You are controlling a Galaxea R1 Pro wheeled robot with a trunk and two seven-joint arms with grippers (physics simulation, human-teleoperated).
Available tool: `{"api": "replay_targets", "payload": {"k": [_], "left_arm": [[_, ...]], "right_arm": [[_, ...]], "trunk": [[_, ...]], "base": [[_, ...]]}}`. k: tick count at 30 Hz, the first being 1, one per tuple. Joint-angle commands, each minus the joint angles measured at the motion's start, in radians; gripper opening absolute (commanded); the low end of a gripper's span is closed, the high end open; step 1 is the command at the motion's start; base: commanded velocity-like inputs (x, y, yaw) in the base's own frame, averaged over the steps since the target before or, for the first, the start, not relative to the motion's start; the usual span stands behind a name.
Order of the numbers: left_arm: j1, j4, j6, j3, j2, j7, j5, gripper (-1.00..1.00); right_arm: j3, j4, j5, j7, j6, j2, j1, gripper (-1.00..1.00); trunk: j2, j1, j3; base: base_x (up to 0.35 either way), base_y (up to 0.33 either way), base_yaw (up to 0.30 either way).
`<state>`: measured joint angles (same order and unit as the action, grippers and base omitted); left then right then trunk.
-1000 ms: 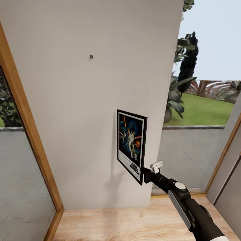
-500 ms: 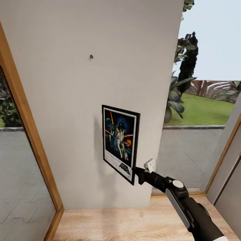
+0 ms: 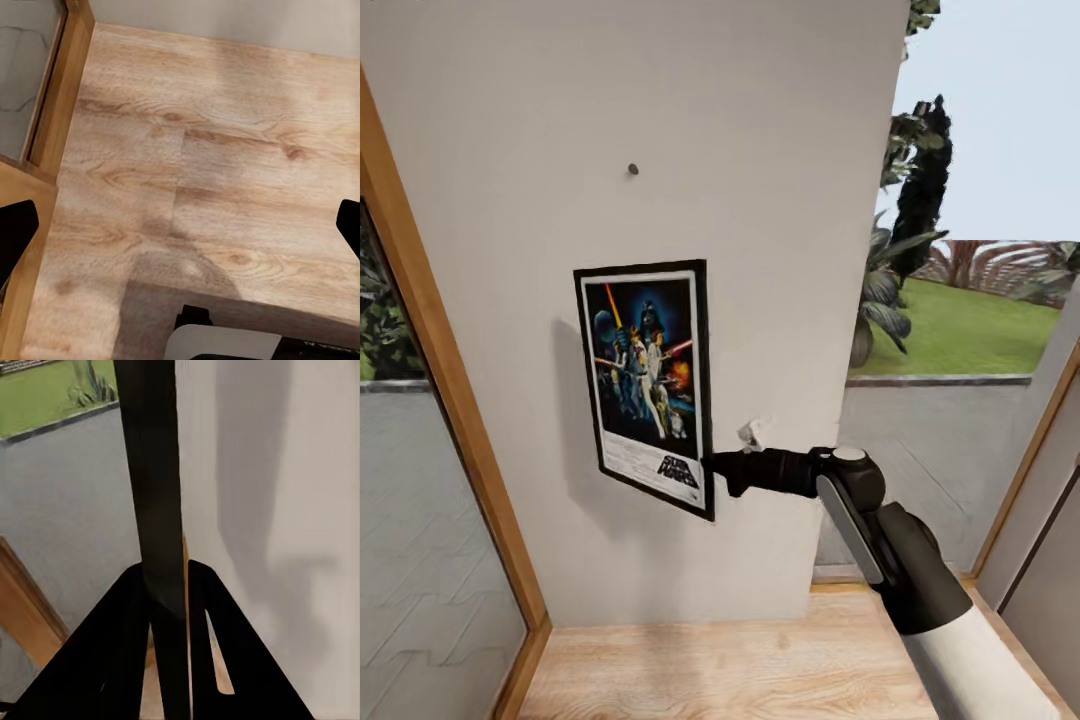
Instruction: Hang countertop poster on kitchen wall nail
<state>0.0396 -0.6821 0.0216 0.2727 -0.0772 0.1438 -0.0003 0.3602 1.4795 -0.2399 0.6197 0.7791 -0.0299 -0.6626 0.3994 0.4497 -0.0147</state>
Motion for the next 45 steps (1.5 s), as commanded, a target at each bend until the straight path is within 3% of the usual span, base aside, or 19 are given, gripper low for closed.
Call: {"api": "replay_targets", "payload": {"k": [1, 3, 4, 5, 7, 9, 10, 13, 16, 20, 26, 39, 45], "left_arm": [[0.0, -0.001, 0.001, 0.003, 0.0, 0.007, 0.0, 1.0], [0.0, -0.001, 0.001, 0.003, 0.001, 0.007, 0.0, 1.0], [0.0, -0.001, 0.001, 0.003, 0.001, 0.007, 0.0, 1.0], [0.0, -0.001, 0.001, 0.003, 0.001, 0.007, 0.0, 1.0], [0.0, -0.001, 0.001, 0.003, 0.001, 0.008, 0.0, 1.0], [0.0, -0.001, 0.001, 0.003, 0.001, 0.007, 0.0, 1.0], [0.0, -0.001, 0.001, 0.003, 0.001, 0.007, 0.0, 1.0], [0.0, -0.001, 0.001, 0.003, 0.001, 0.007, 0.0, 1.0], [0.0, 0.0, 0.001, 0.003, 0.001, 0.007, 0.0, 1.0], [0.0, -0.001, 0.001, 0.003, 0.001, 0.007, 0.0, 1.0], [0.0, -0.001, 0.001, 0.003, 0.001, 0.007, 0.0, 1.0], [0.0, -0.001, 0.001, 0.003, 0.001, 0.007, 0.0, 1.0], [0.0, -0.001, 0.001, 0.003, 0.001, 0.007, 0.0, 1.0]], "right_arm": [[0.004, -0.001, -0.004, 0.039, 0.066, 0.014, -0.066, -1.0], [0.006, -0.002, -0.004, 0.069, 0.111, 0.024, -0.114, -1.0], [0.006, -0.012, -0.003, 0.12, 0.162, 0.036, -0.199, -1.0], [0.006, -0.019, -0.003, 0.141, 0.173, 0.039, -0.228, -1.0], [-0.001, -0.095, -0.003, 0.276, 0.207, 0.044, -0.376, -1.0], [-0.016, -0.132, -0.003, 0.336, 0.213, 0.043, -0.425, -1.0], [-0.073, -0.174, -0.002, 0.406, 0.215, 0.042, -0.461, -1.0], [-0.101, -0.199, -0.002, 0.461, 0.216, 0.039, -0.502, -1.0], [-0.104, -0.201, -0.002, 0.469, 0.216, 0.038, -0.513, -1.0], [-0.178, -0.226, -0.022, 0.475, 0.215, 0.038, -0.52, -1.0], [-0.208, -0.256, -0.049, 0.475, 0.215, 0.038, -0.521, -1.0], [-0.206, -0.256, -0.053, 0.477, 0.216, 0.038, -0.522, -1.0], [-0.165, -0.251, -0.053, 0.477, 0.216, 0.038, -0.522, -1.0]], "trunk": [[0.001, 0.0, 0.0], [0.001, 0.0, 0.0], [0.001, 0.0, 0.0], [0.001, 0.0, 0.0], [0.001, 0.0, 0.0], [0.001, 0.0, 0.0], [0.001, 0.0, 0.0], [0.001, 0.0, 0.0], [0.001, 0.0, 0.0], [0.001, 0.0, 0.0], [0.001, 0.0, 0.0], [0.001, 0.0, 0.0], [0.001, 0.0, 0.0]], "base": [[0.0, 0.0, 0.0], [0.0, 0.0, 0.0], [0.0, 0.0, 0.0], [0.0, 0.0, 0.0], [0.0, 0.0, 0.0], [0.0, 0.0, 0.0], [0.0, 0.0, 0.0], [0.0, 0.0, 0.0], [0.0, 0.0, 0.0], [0.0, 0.0, 0.0], [0.0, 0.0, 0.0], [0.0, 0.0, 0.0], [0.0, 0.0, 0.0]]}}
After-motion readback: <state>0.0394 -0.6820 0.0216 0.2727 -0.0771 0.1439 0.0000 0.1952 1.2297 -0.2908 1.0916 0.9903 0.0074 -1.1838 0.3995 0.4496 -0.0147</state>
